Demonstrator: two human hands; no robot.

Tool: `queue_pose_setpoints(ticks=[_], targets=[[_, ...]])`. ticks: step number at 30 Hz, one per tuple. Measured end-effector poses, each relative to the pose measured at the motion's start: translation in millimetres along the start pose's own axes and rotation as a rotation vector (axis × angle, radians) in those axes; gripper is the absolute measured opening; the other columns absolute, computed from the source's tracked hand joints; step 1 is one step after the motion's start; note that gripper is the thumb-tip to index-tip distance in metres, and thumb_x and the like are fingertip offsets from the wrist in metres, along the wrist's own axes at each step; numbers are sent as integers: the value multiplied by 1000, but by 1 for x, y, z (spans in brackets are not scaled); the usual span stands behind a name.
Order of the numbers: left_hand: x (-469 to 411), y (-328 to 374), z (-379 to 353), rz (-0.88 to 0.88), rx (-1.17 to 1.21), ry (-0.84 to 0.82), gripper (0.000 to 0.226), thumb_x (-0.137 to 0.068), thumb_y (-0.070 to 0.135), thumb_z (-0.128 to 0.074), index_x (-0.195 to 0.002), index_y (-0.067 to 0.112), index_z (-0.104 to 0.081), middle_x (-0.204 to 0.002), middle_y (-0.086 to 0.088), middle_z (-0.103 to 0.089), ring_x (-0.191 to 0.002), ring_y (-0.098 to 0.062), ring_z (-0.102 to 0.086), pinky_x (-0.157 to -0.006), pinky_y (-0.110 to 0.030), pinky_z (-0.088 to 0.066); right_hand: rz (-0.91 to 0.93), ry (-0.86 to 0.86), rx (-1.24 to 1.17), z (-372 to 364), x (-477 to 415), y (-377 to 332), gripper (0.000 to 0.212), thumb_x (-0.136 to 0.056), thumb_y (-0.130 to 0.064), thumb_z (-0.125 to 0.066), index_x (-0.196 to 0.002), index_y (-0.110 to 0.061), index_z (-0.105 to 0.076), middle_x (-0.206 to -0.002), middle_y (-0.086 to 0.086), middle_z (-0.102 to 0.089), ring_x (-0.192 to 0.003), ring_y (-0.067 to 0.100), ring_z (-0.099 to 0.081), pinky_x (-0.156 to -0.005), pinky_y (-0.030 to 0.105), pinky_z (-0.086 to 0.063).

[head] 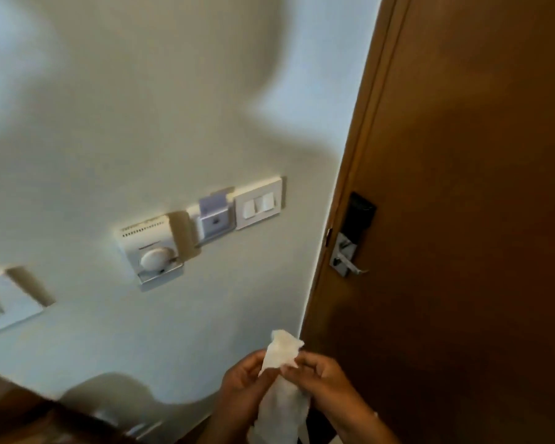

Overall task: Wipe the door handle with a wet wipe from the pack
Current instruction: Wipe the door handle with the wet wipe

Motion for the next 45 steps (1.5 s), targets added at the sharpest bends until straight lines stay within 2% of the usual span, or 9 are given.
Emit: queue_pose_setpoints(ticks=[4,8,14,19,27,31,35,40,45], targets=[[-13,4,-16,-4,-112,207,29,-100,21,-75,-75,26,-88,-70,1,-81,-70,-12,-73,-60,-22,-54,113,143,54,59,-2,-21,5,-88,2,-79,-86,0,-76,-80,19,-80,-76,20,-71,-65,19,-56],[-28,-3,-37,116,7,264,33,-102,32,-71,-81,11,-86,-61,-2,-78,-55,-12,-70,-49,-25,-51,195,185,137,93,-11,-37,7,-90,1,-77,-96,4,-80,-92,19,-83,-82,20,-74,-74,21,-56],[-62,-4,-49,263,453,253,25,-110,33,-55,-106,11,-65,-83,-12,-81,-72,-31,-79,-48,-35,-63,486,333,609,138,-13,-138,18,-101,-20,-66,-108,-34,-75,-117,-19,-71,-111,-4,-65,-97,19,-57],[-123,28,-62,167,356,209,21,-109,28,-58,-115,9,-65,-109,-15,-74,-98,-31,-74,-83,-45,-63,822,492,1433,152,-46,-272,40,-100,-38,-61,-140,-36,-60,-158,-10,-52,-156,13,-34,-131,49,1],[-227,71,-131,-4,41,32,30,-110,21,-54,-112,4,-79,-108,-13,-82,-103,-26,-78,-104,-49,-62,587,368,2347,156,-166,-324,94,-96,-51,-60,-168,-10,-15,-178,11,-5,-166,29,1,-130,51,8],[-255,73,-160,-117,-208,-28,28,-108,25,-60,-99,11,-82,-94,-8,-82,-91,-22,-80,-88,-39,-67,481,331,2495,154,-196,-308,110,-92,-69,-56,-168,-7,-5,-178,14,5,-165,32,7,-129,51,11],[-277,67,-170,-116,-256,-78,12,-102,23,-67,-96,21,-76,-100,2,-78,-98,-17,-75,-88,-31,-59,405,243,2444,147,-212,-293,120,-89,-46,-75,-168,-20,12,-177,14,11,-165,32,11,-129,49,11],[-291,61,-166,-244,-255,81,15,-99,-3,-67,-106,-11,-78,-95,3,-77,-89,8,-73,-84,-3,-50,392,222,2424,144,-217,-292,118,-89,-33,-77,-168,-28,11,-178,15,8,-165,33,11,-130,49,10],[-300,43,-177,35,180,-19,31,-107,4,-59,-137,6,-65,-123,-15,-74,-108,-25,-71,-102,-44,-60,396,203,2443,143,-215,-292,119,-88,-32,-78,-168,-31,9,-178,15,9,-164,33,12,-131,49,7]])
Point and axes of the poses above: each hand's wrist, its own x-axis away from the middle knuckle, its own z-axis out of the back of the hand, y = z × x, the point moved 8 cm from there along -x, towards the middle knuckle
